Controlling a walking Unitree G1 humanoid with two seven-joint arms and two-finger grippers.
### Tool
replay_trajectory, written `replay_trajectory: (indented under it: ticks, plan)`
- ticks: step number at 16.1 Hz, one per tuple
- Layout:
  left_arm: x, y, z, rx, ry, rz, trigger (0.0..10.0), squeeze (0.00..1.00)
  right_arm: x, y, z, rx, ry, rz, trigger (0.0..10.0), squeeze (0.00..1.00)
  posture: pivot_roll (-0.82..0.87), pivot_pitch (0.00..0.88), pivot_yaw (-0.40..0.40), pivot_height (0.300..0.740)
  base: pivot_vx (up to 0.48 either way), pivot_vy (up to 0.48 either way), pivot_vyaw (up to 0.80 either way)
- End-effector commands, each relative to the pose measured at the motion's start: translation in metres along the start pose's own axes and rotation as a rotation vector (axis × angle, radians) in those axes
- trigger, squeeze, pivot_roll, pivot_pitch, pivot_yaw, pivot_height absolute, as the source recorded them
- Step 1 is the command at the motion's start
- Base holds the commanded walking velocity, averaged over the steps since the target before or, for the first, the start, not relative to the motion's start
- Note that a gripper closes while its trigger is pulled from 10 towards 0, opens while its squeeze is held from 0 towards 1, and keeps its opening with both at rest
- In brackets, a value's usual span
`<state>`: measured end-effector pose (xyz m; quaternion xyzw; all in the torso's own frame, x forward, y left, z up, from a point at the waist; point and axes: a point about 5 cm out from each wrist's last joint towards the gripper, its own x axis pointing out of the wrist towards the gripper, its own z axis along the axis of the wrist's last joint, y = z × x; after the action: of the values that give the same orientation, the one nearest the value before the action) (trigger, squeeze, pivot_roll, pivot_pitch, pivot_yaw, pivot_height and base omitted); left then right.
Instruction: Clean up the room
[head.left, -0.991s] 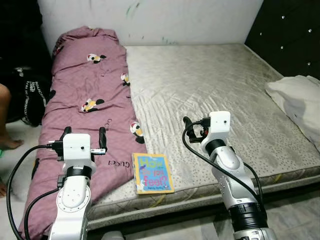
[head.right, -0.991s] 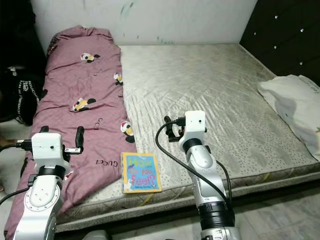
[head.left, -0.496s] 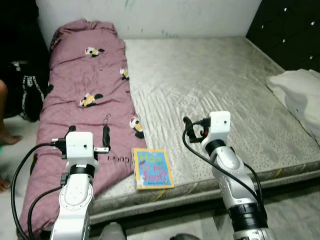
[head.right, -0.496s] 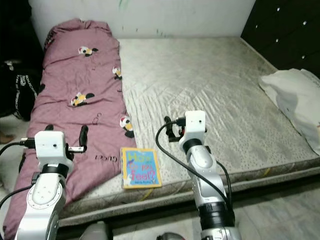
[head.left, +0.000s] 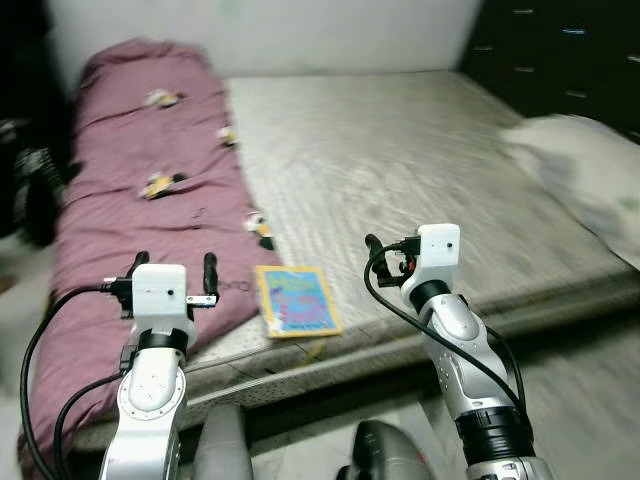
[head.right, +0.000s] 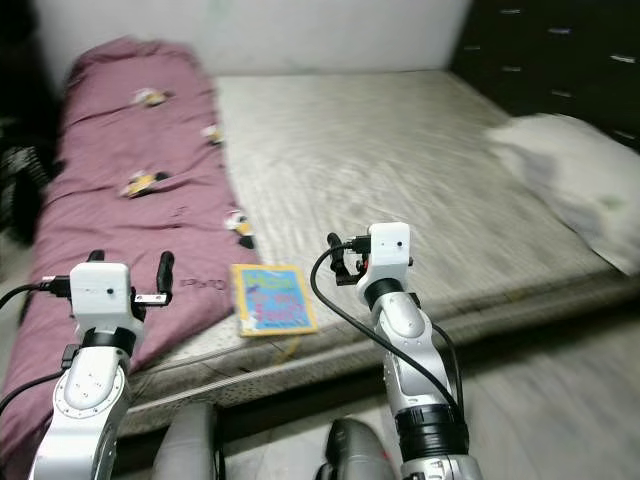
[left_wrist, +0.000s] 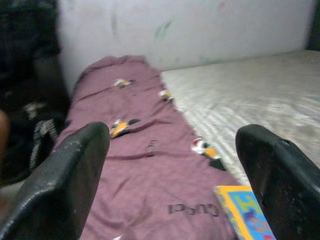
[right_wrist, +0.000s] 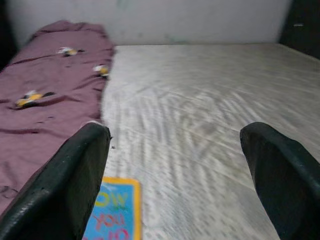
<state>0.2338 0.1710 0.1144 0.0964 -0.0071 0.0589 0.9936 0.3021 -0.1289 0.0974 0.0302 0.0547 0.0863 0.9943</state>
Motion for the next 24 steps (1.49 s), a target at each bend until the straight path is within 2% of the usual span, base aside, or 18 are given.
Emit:
replay_trajectory:
  ticks: [1,11,15,19,24]
  plan:
    - [-0.0009,-0.0019,0.0002,-0.007,0.002,0.002,10.0,0.00,0.0013,-0.0040,0.0010,-0.002,0.004,-0.006,10.0,0.00,0.04,0.000,-0.080,0.648,0.000,0.000,0.00]
    - [0.0001,-0.0034,-0.0008,-0.022,0.010,0.000,10.0,0.00,0.0036,-0.0028,0.0004,-0.014,0.015,0.023,10.0,0.00,0.04,0.000,-0.090,0.648,0.000,0.000,0.00]
    - [0.0034,0.0001,0.0001,-0.026,0.009,0.017,10.0,0.00,0.0052,-0.0006,0.0028,-0.013,0.003,0.034,10.0,0.00,0.03,0.000,-0.076,0.613,0.000,0.000,0.00]
    - [0.0068,0.0052,-0.0047,-0.140,0.059,0.061,10.0,0.00,0.0056,0.0009,0.0035,-0.015,0.001,0.045,10.0,0.00,0.02,0.000,-0.068,0.603,0.000,0.000,0.00]
    - [0.0060,0.0025,-0.0018,-0.155,0.042,0.035,10.0,0.00,0.0048,0.0000,0.0034,-0.019,0.001,0.043,10.0,0.00,0.02,0.000,-0.069,0.603,0.101,0.000,0.00]
